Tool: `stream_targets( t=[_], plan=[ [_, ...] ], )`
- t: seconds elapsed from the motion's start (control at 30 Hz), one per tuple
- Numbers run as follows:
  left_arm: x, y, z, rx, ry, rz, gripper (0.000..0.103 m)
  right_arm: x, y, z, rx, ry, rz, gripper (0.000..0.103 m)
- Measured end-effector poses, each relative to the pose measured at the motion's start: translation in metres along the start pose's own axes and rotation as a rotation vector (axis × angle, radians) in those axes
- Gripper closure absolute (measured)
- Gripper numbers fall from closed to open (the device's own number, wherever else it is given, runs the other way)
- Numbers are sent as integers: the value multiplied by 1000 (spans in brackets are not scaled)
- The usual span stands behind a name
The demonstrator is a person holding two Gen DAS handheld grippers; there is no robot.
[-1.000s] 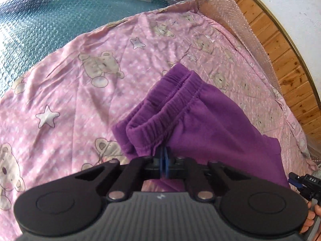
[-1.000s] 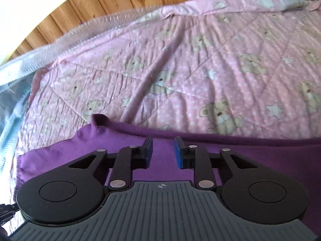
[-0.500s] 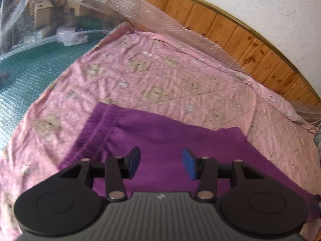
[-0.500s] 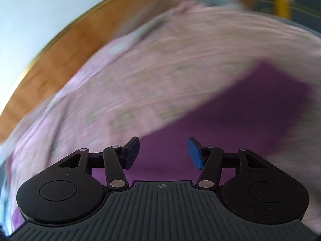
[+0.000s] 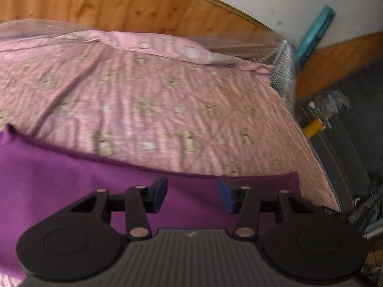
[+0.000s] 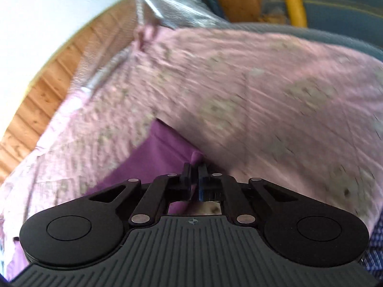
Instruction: Fold clothes
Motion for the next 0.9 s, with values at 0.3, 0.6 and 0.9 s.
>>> stream_targets(
  t=[0.3,0.6,0.9],
  plan=[
    [10,-149,72,120,134,127,55,-5,-12,2,-38,92,-32,67],
    [8,-266,141,173,272,223,38,2,4,5,-68,135,-196,96],
    [27,-298,183,43,352,386,69,29,84,-19,-125,69,-600,96]
  ],
)
Point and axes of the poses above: each gripper's, at about its wrist camera, not at the fingertips, and z roughly the way its jaws point, y to its left, x to its underside, the point moved 3 cm from there along z, roughly the way its jaws point, and after that the axes turned 11 degrees about -x, right-handed, at the moved point
